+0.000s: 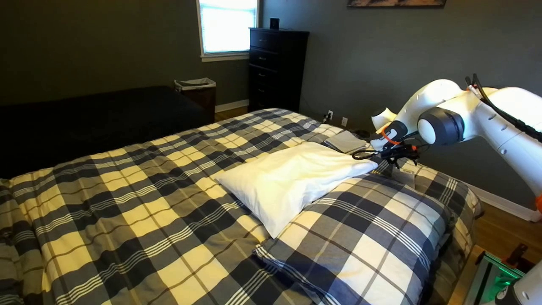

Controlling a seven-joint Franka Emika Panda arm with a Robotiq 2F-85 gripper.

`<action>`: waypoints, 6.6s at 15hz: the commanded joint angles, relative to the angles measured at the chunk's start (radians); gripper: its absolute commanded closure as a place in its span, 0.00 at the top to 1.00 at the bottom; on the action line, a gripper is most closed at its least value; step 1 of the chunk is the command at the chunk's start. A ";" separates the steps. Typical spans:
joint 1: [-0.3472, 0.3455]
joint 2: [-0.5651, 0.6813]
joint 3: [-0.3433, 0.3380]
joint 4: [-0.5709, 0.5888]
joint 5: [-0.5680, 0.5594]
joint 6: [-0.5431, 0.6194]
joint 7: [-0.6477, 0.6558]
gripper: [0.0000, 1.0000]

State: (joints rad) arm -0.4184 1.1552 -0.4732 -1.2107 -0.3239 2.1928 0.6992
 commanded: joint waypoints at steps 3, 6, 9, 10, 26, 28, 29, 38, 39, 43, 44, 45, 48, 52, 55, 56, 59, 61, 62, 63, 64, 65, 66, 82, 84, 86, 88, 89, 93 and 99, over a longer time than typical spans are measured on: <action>-0.018 -0.166 0.058 -0.104 0.079 0.001 -0.067 1.00; -0.020 -0.273 0.118 -0.199 0.132 0.034 -0.141 1.00; -0.014 -0.369 0.183 -0.311 0.164 0.113 -0.207 1.00; -0.015 -0.398 0.209 -0.345 0.173 0.134 -0.234 1.00; 0.163 -0.469 0.332 -0.454 0.404 0.167 -0.495 1.00; 0.174 -0.469 0.334 -0.454 0.405 0.167 -0.494 1.00; 0.173 -0.469 0.333 -0.454 0.406 0.167 -0.494 1.00; 0.164 -0.473 0.378 -0.399 0.632 0.195 -0.393 1.00; 0.178 -0.461 0.378 -0.385 0.634 0.206 -0.382 1.00; 0.249 -0.414 0.359 -0.336 0.588 0.242 -0.333 1.00; 0.268 -0.394 0.352 -0.320 0.573 0.262 -0.325 1.00; 0.283 -0.376 0.346 -0.304 0.560 0.269 -0.316 1.00; 0.327 -0.307 0.318 -0.235 0.511 0.278 -0.284 1.00; 0.360 -0.214 0.288 -0.124 0.448 0.267 -0.255 1.00; 0.368 -0.153 0.285 -0.042 0.433 0.259 -0.241 1.00; 0.369 -0.132 0.287 -0.015 0.434 0.262 -0.239 1.00; 0.375 -0.079 0.283 0.061 0.431 0.248 -0.223 1.00; 0.381 -0.046 0.276 0.108 0.429 0.221 -0.196 1.00; 0.383 -0.031 0.272 0.127 0.427 0.214 -0.188 1.00; 0.385 -0.017 0.269 0.147 0.424 0.202 -0.180 1.00; 0.385 -0.001 0.268 0.167 0.425 0.200 -0.171 0.75; 0.386 0.011 0.265 0.185 0.421 0.193 -0.166 0.74; 0.386 0.023 0.262 0.200 0.418 0.191 -0.160 0.66; 0.334 0.028 0.268 0.317 0.433 0.048 -0.019 0.01; 0.326 0.004 0.267 0.321 0.456 0.034 -0.022 0.01; 0.313 -0.016 0.272 0.334 0.473 0.016 -0.028 0.01; 0.303 -0.037 0.274 0.343 0.490 -0.005 -0.033 0.01; 0.299 -0.047 0.276 0.346 0.499 -0.018 -0.033 0.01; 0.288 -0.084 0.273 0.343 0.522 -0.021 -0.031 0.01; 0.269 -0.148 0.281 0.325 0.537 -0.019 -0.048 0.01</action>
State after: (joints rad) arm -0.1314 1.0631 -0.2051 -0.8744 0.1922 2.1875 0.6672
